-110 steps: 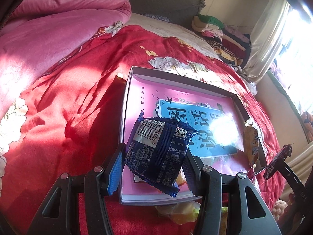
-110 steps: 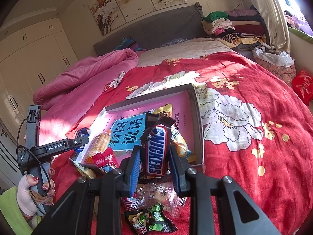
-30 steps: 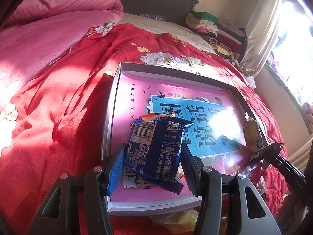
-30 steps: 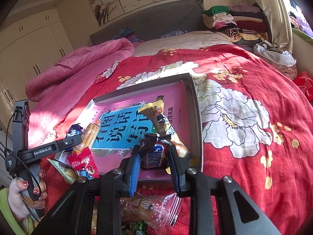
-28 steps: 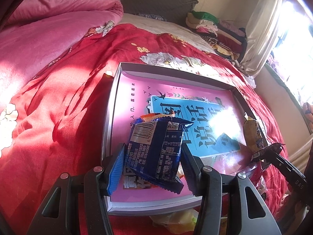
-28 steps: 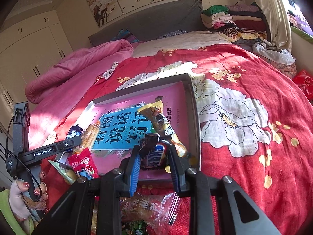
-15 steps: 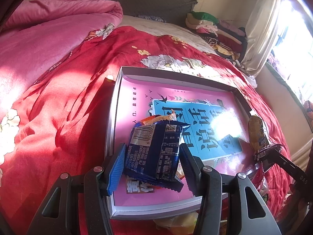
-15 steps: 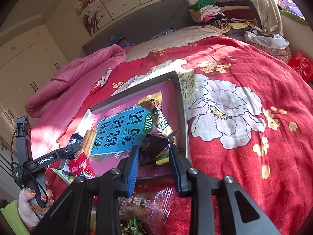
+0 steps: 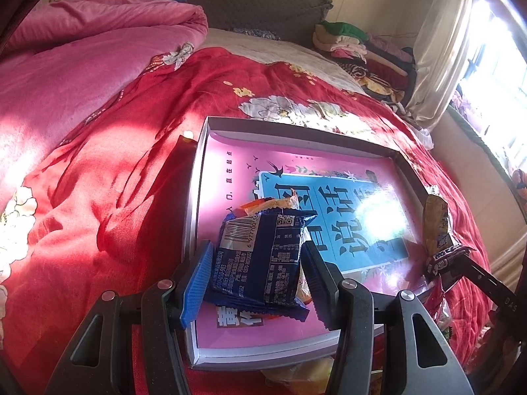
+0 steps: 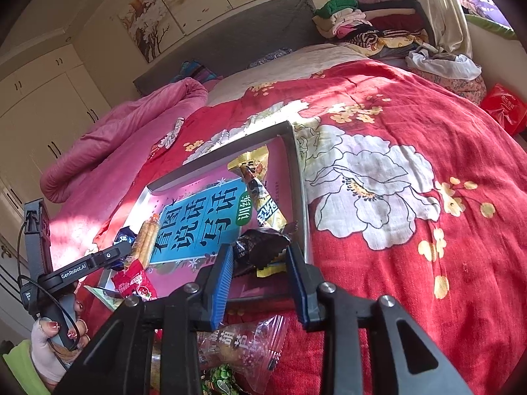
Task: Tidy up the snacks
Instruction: 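Lower and release blue biscuit pack in tray with left tool while right tool releases Snickers bar there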
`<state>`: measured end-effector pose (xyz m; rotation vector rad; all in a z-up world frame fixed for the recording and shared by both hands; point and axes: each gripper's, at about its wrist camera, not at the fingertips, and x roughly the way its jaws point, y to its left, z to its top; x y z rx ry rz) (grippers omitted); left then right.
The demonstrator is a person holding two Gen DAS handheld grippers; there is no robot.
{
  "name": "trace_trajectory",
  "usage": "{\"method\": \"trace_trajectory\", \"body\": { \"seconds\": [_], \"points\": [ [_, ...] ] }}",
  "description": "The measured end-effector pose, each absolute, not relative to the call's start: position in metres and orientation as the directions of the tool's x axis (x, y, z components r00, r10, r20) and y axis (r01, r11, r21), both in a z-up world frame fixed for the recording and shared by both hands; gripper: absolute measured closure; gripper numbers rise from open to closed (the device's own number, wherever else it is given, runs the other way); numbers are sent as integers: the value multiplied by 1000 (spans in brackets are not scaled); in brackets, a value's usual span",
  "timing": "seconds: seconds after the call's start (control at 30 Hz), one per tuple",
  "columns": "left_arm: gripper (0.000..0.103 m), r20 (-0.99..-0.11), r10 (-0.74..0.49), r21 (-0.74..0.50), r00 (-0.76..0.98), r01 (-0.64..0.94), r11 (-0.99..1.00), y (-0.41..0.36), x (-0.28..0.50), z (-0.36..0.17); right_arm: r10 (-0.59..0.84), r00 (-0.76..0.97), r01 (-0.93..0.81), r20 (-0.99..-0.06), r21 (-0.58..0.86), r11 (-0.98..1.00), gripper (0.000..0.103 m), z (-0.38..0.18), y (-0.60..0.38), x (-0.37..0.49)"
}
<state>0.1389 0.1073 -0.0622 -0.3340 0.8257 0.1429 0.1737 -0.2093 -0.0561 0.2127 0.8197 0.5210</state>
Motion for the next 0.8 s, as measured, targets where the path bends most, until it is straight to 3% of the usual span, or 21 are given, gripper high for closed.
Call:
{"method": "trace_trajectory", "body": {
  "seconds": [0.37, 0.8],
  "points": [
    [47, -725, -4, -256, 689, -264, 930, 117, 136, -58, 491, 585, -380, -646, 317, 869, 61, -49, -205, 165],
    [47, -710, -10, -275, 704, -264, 924, 120, 129, -49, 491, 591, -411, -641, 285, 866, 61, -44, -199, 160]
  ]
}}
